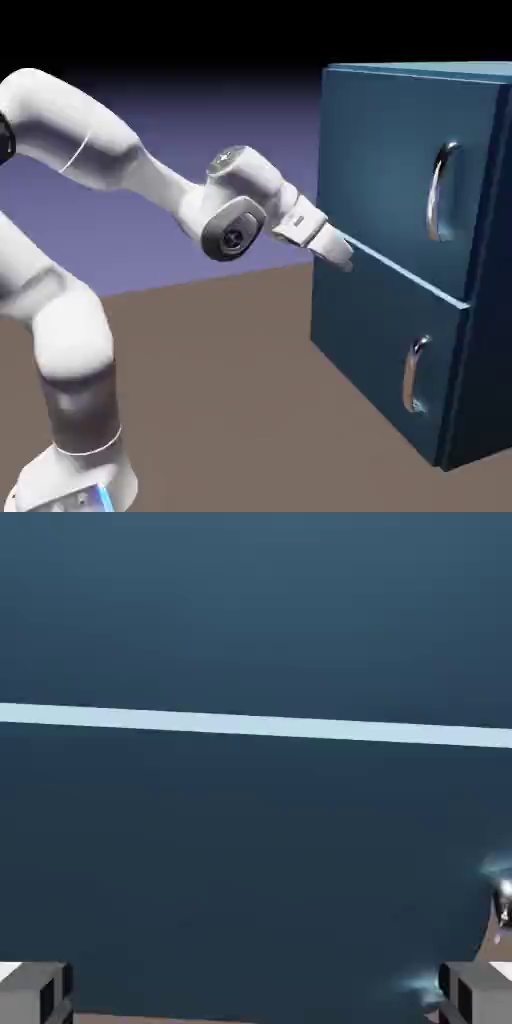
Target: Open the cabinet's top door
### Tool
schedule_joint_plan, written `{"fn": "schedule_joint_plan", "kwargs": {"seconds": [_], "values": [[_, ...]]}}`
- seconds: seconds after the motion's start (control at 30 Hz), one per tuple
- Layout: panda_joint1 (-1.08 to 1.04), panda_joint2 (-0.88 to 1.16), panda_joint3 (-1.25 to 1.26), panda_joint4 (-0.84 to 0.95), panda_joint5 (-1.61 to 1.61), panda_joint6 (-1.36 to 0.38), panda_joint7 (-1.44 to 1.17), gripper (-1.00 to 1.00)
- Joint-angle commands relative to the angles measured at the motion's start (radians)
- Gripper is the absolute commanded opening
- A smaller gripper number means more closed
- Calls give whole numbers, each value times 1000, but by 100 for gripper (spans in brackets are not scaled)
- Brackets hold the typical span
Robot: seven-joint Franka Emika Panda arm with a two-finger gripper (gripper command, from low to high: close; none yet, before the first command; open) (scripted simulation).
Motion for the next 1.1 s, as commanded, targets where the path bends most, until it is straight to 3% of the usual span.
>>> {"fn": "schedule_joint_plan", "kwargs": {"seconds": [0.0, 1.07], "values": [[15, -7, -17, 8, -44, -1, 31, 100], [486, -222, -570, 271, -1435, -39, 1020, 100]]}}
